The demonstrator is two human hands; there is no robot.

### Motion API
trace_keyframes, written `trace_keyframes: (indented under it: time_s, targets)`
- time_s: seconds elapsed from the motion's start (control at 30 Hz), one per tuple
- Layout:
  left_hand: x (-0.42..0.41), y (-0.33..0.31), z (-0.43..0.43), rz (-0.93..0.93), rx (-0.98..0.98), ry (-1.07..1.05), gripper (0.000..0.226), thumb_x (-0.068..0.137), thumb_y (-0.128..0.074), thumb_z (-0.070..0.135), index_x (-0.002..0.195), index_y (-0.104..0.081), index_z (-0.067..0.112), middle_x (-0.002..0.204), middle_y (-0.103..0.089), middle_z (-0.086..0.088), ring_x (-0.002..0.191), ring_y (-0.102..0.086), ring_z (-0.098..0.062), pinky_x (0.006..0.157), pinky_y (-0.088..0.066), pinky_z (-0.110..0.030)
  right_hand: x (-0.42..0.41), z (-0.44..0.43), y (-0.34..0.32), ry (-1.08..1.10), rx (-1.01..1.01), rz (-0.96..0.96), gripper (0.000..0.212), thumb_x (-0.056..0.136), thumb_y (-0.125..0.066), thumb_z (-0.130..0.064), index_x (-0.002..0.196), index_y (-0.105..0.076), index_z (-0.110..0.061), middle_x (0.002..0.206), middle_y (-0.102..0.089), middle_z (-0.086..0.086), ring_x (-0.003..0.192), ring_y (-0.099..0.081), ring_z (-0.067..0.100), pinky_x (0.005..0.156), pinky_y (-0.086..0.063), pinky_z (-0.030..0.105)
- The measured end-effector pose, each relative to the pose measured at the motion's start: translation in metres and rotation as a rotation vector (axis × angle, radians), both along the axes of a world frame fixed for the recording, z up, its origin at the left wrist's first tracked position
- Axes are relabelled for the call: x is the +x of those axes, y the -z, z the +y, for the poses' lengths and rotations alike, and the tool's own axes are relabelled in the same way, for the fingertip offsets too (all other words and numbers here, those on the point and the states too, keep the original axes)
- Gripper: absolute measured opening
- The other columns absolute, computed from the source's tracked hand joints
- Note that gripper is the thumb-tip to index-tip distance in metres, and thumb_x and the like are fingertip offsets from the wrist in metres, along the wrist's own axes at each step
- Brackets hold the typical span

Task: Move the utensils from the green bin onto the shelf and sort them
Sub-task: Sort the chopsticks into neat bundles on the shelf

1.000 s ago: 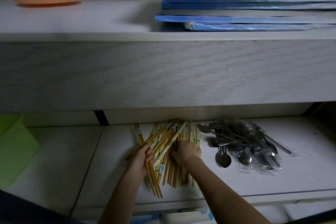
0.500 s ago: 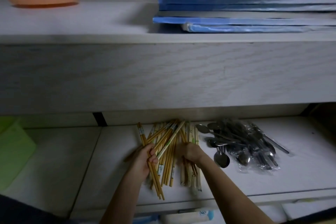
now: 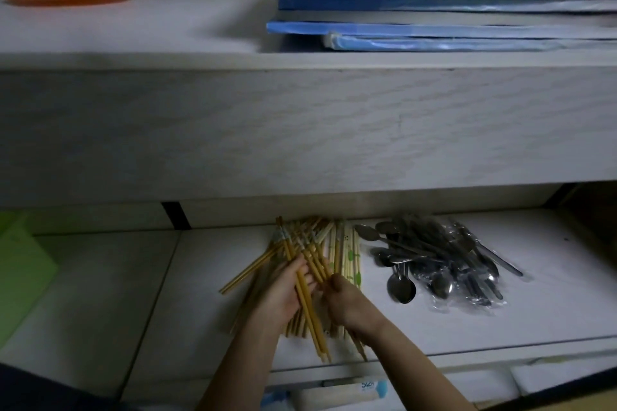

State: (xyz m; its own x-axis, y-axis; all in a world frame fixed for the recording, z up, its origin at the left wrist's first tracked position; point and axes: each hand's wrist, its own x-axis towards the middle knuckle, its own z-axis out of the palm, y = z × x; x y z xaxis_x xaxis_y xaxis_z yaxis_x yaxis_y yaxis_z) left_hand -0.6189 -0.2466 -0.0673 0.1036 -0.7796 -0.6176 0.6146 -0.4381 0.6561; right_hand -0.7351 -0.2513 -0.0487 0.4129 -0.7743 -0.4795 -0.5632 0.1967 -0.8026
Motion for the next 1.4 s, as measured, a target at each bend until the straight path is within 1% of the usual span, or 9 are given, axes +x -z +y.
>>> trace_keyframes:
  time_s: [0.13,0.23,0.3,0.37,0.5,0.6,1.1,1.3,1.4]
  targets:
    - [-0.003,0.003,0.002,0.063,-0.018,-0.070,0.043,0.100,-0.037,0.028,0.119,-0.057,-0.005,0.103,-0.066,-0.014,0.089,-0.065,-0.018,0.069,-0.049,-0.027,0.019,0.004,-0.007,-0.206,-0.234,0.289,0.046,0.099,-0.033,-0.015,0.140,-0.027,0.004,0.131,-0.052,0.022,0.114,-0.055,0.030,0.095,-0.045,0.034]
    - [-0.002,0.004,0.006,-0.016,0.009,-0.134,0.026,0.097,-0.045,0.019,0.090,-0.060,-0.001,0.076,-0.069,-0.010,0.070,-0.067,-0.018,0.060,-0.052,-0.029,0.029,0.004,-0.010,-0.380,-0.284,0.405,0.058,0.099,-0.033,-0.012,0.146,-0.005,0.006,0.139,-0.041,0.026,0.123,-0.049,0.034,0.101,-0.041,0.036]
    - [0.004,0.006,0.007,-0.049,0.049,-0.173,0.022,0.095,-0.047,0.018,0.086,-0.058,0.001,0.065,-0.068,-0.008,0.065,-0.065,-0.019,0.055,-0.051,-0.028,0.029,-0.001,-0.015,-0.441,-0.292,0.409,0.042,0.101,-0.030,-0.024,0.138,-0.036,-0.004,0.133,-0.048,0.025,0.118,-0.052,0.035,0.098,-0.043,0.039]
    - [0.014,0.008,0.006,-0.021,0.065,-0.252,0.016,0.095,-0.048,0.016,0.096,-0.056,0.002,0.074,-0.061,-0.010,0.066,-0.061,-0.021,0.047,-0.053,-0.026,0.023,-0.010,-0.016,-0.328,-0.307,0.422,0.037,0.101,-0.027,-0.037,0.105,-0.060,-0.019,0.119,-0.061,0.018,0.109,-0.059,0.032,0.092,-0.046,0.039]
    - [0.030,0.009,0.008,0.005,0.050,-0.364,0.012,0.095,-0.051,0.013,0.085,-0.051,0.006,0.070,-0.047,-0.005,0.051,-0.051,-0.015,0.032,-0.041,-0.014,0.003,-0.027,0.003,-0.159,-0.520,0.722,0.028,0.095,-0.038,-0.017,0.113,-0.059,-0.013,0.116,-0.062,0.010,0.109,-0.059,0.030,0.084,-0.046,0.034]
    - [0.036,0.012,0.010,0.007,-0.007,-0.324,0.019,0.095,-0.049,0.014,0.076,-0.046,0.009,0.065,-0.041,-0.002,0.032,-0.042,-0.005,0.029,-0.032,-0.015,-0.006,-0.028,0.017,-0.111,-0.551,0.722,0.028,0.096,-0.038,-0.025,0.110,-0.060,-0.015,0.112,-0.065,0.008,0.104,-0.062,0.029,0.081,-0.047,0.032]
    - [0.031,0.009,0.015,-0.013,0.089,-0.210,0.030,0.094,-0.049,0.019,0.065,-0.046,0.011,0.043,-0.047,0.000,0.031,-0.043,-0.008,0.032,-0.035,-0.013,0.004,-0.033,0.012,-0.180,-0.575,0.781,0.036,0.091,-0.048,-0.044,0.106,-0.060,-0.014,0.095,-0.059,0.005,0.099,-0.061,0.022,0.075,-0.041,0.028]
    - [0.025,0.005,0.013,0.058,0.082,-0.299,0.020,0.094,-0.049,0.010,0.076,-0.051,0.004,0.071,-0.049,-0.008,0.067,-0.052,-0.019,0.041,-0.051,-0.018,0.005,-0.038,0.004,-0.117,-0.388,0.724,0.050,0.085,-0.054,-0.054,0.114,-0.058,-0.013,0.115,-0.062,0.007,0.108,-0.059,0.023,0.087,-0.046,0.031]
    - [0.024,0.005,0.013,0.050,0.048,-0.269,0.023,0.096,-0.045,0.010,0.076,-0.052,0.002,0.078,-0.054,-0.012,0.075,-0.056,-0.022,0.062,-0.054,-0.027,-0.002,-0.035,0.002,-0.036,-0.317,0.627,0.044,0.087,-0.051,-0.056,0.100,-0.060,-0.015,0.106,-0.064,0.007,0.102,-0.061,0.024,0.084,-0.048,0.032]
